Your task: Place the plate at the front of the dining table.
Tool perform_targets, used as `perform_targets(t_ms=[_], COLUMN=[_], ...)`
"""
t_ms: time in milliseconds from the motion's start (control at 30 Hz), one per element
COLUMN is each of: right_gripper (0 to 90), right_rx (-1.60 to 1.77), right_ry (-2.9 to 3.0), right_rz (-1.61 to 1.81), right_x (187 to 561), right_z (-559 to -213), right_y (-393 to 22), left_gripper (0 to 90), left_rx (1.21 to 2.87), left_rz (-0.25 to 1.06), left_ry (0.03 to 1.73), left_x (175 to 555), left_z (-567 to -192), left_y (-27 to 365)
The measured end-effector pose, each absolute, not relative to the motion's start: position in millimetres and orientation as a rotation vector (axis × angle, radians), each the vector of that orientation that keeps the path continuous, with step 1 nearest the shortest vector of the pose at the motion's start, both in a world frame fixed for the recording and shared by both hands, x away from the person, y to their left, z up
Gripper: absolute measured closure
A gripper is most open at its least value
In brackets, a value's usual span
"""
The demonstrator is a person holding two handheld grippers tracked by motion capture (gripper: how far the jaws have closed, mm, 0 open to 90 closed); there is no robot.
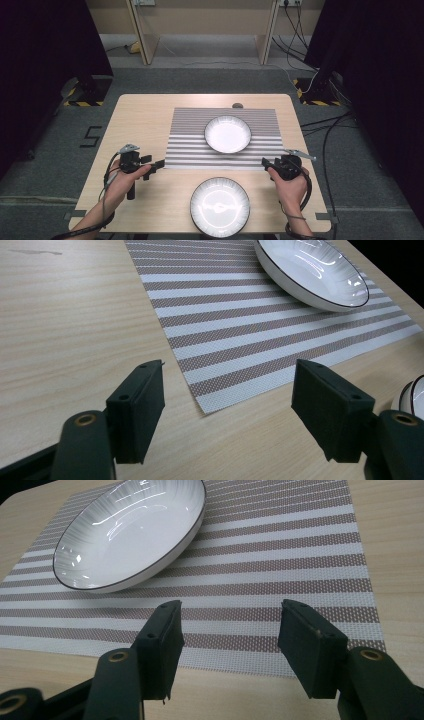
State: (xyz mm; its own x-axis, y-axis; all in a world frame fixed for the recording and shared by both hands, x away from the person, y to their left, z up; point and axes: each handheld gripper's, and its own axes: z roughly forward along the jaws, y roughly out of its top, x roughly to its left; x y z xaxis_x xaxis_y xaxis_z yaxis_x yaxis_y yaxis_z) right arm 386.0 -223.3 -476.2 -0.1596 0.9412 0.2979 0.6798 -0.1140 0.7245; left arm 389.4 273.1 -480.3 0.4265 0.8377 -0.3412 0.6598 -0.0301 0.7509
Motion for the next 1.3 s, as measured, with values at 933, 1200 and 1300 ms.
perform_targets(t_ms=[933, 1200, 1300], right_gripper=[42.9, 42.8, 42.8], right_rx=[1.823, 1.857, 1.860], right_ry=[1.813, 1.777, 1.771], right_rz=[1.117, 1.114, 1.106], right_x=[356, 345, 341], right_z=[-487, -490, -492], right_y=[-245, -257, -262], left_gripper=[29.0, 29.0, 29.0], left_rx=[1.675, 1.660, 1.653], left_rz=[0.284, 0.294, 0.297], left_ry=[1.397, 1.426, 1.437], left_x=[365, 358, 355], left_z=[-493, -498, -499], left_y=[317, 331, 335])
